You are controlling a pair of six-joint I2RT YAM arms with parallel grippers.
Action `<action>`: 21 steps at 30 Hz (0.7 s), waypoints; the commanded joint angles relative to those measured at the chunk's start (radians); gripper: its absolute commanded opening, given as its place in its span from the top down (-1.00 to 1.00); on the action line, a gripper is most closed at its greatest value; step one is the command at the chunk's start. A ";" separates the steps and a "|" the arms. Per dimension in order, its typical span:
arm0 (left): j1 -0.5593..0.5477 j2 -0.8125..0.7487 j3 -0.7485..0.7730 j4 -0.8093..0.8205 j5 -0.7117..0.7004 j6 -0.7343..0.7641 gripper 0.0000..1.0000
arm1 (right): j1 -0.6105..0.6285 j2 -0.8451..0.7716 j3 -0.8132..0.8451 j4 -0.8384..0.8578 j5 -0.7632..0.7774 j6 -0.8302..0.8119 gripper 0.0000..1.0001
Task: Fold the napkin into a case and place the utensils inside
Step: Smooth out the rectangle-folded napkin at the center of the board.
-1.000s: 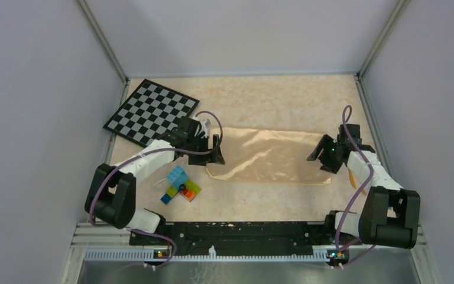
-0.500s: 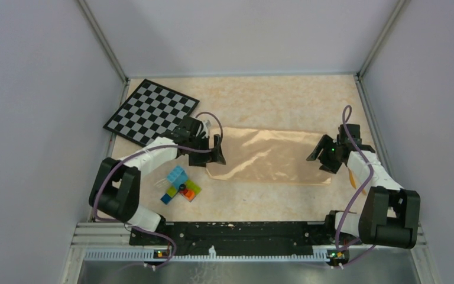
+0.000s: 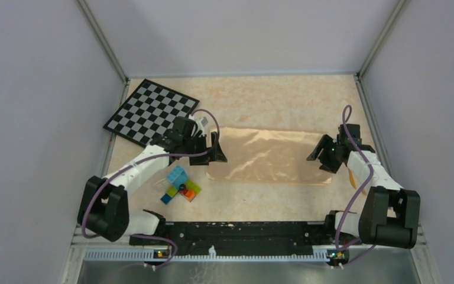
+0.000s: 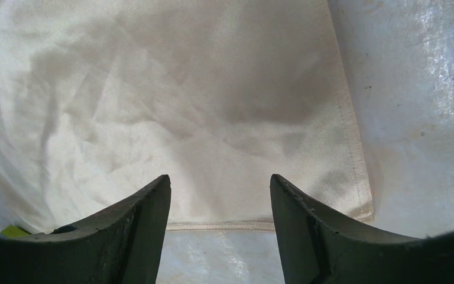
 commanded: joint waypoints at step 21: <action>-0.017 0.235 0.076 0.078 -0.136 0.010 -0.97 | -0.015 0.135 -0.009 0.112 0.003 0.002 -0.24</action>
